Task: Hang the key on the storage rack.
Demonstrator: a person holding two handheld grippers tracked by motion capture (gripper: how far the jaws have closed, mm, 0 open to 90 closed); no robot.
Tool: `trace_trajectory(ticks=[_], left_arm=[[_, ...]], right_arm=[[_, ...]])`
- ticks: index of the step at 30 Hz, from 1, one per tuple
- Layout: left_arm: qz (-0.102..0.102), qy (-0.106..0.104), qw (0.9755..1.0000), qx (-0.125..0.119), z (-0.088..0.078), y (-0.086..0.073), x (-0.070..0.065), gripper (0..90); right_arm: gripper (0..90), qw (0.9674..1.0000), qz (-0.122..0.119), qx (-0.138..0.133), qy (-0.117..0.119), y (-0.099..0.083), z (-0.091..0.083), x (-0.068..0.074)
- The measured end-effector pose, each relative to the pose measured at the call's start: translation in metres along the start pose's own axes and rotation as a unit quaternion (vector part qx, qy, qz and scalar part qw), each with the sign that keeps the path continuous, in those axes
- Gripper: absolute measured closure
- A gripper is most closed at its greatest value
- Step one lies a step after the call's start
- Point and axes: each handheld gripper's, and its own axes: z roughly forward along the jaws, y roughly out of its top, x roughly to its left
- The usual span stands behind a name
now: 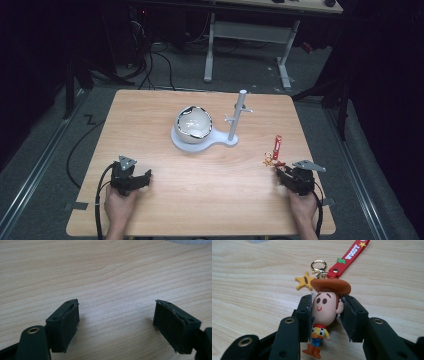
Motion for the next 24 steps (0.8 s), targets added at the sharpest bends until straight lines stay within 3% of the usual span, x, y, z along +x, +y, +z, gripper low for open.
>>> trace_trajectory(ticks=[16,24], left_arm=[[0.0,0.0,1.0,0.0,0.0,0.0,0.0,21.2],[0.0,-0.001,1.0,0.0,0.0,0.0,0.0,21.2]], right_arm=[[62.0,0.9984,0.01,-0.046,0.033,0.015,-0.021,-0.007],[62.3,0.9972,0.021,-0.056,0.045,0.017,-0.027,-0.013]])
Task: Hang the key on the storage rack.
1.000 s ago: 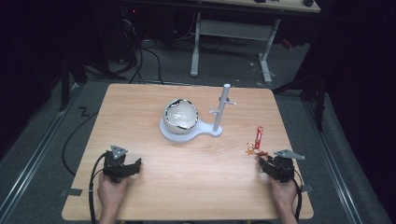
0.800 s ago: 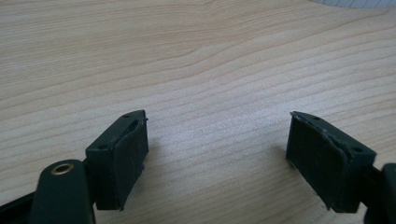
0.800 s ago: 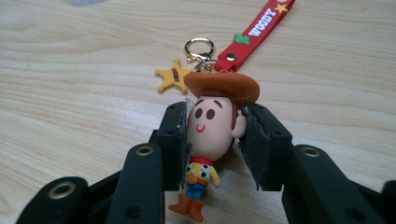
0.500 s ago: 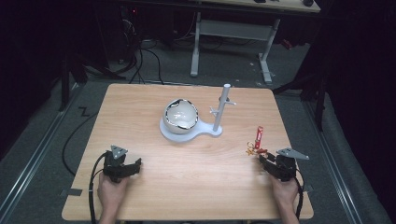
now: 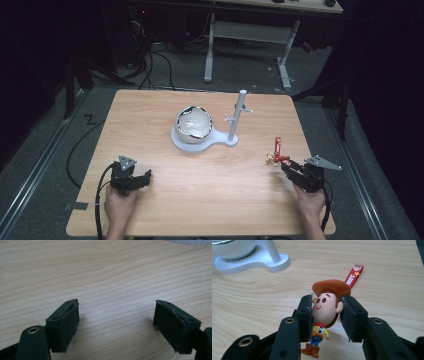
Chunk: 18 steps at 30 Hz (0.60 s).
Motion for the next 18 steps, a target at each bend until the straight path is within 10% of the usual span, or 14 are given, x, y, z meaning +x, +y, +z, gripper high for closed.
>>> trace_trajectory(ticks=[18], left_arm=[[0.0,0.0,1.0,0.0,0.0,0.0,0.0,21.3]], right_arm=[[63.5,0.999,0.008,-0.042,0.012,0.026,-0.02,-0.007]])
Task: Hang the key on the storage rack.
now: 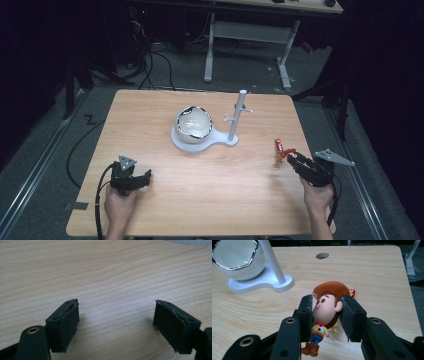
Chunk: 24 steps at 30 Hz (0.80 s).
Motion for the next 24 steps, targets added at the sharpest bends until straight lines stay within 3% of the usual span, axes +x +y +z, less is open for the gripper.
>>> trace_trajectory(ticks=[24], left_arm=[[0.0,0.0,1.0,0.0,0.0,0.0,0.0,21.3]], right_arm=[[64.5,0.9992,-0.014,-0.033,0.019,0.031,-0.013,0.004]])
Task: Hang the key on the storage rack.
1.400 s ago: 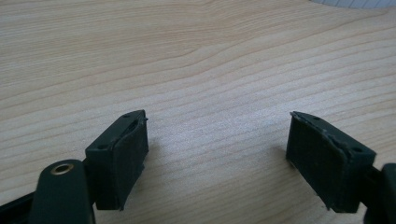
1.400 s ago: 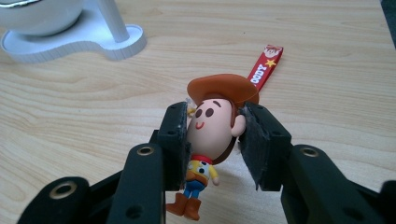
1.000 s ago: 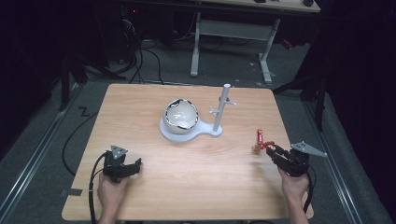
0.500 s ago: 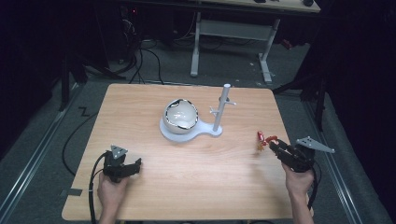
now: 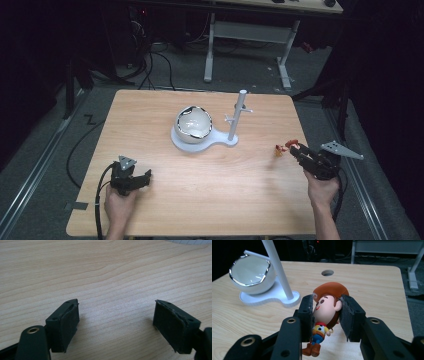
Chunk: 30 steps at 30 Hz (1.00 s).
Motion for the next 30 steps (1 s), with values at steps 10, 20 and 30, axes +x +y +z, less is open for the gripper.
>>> trace_trajectory(ticks=[10,20,30], left_arm=[[0.0,0.0,1.0,0.0,0.0,0.0,0.0,21.3],[0.0,0.0,1.0,0.0,0.0,0.0,0.0,21.3],[0.0,0.0,1.0,0.0,0.0,0.0,0.0,21.3]], right_arm=[[64.7,0.9998,-0.007,-0.018,0.005,0.011,-0.008,0.003],[64.8,0.9992,-0.025,-0.031,0.009,0.025,-0.011,0.01],[64.9,0.998,-0.05,-0.034,0.021,0.042,-0.006,0.022]])
